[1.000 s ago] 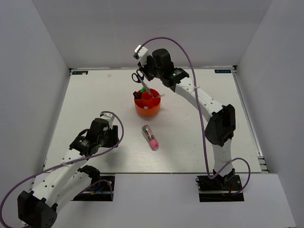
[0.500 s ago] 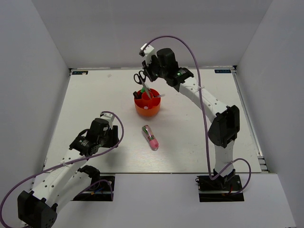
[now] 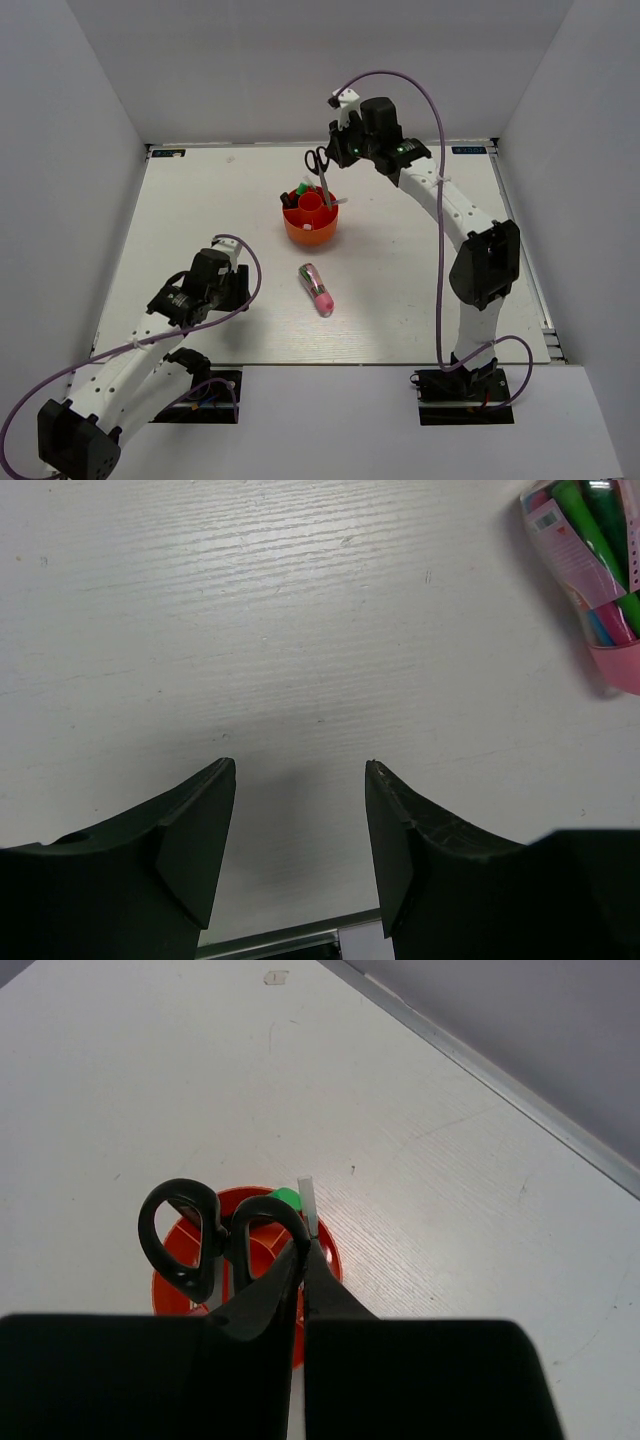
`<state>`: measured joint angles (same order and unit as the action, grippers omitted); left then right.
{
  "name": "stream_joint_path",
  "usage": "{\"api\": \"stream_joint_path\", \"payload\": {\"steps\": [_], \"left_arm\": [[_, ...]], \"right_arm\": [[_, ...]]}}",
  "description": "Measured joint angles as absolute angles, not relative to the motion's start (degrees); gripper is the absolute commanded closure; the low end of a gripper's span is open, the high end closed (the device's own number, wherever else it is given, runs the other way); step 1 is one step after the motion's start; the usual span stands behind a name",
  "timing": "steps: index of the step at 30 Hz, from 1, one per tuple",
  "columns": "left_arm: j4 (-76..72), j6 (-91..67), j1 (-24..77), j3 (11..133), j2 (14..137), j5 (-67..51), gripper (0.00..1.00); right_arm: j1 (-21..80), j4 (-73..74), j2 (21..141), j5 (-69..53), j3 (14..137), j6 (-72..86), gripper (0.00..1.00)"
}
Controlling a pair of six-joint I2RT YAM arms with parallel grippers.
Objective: Sort the stationery into containers
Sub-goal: Place the scissors in the storage box.
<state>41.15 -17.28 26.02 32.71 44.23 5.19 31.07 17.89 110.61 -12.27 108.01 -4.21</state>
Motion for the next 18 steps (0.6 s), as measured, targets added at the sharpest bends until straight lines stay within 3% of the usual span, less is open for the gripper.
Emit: {"api": "stream_joint_path", "payload": {"steps": [18], "left_arm": [[41.6,-17.0,26.0,32.7,45.9,5.4,0.35]], "right_arm": [[28.3,13.0,112.7,-17.1,106.9,2.8,1.0]]}}
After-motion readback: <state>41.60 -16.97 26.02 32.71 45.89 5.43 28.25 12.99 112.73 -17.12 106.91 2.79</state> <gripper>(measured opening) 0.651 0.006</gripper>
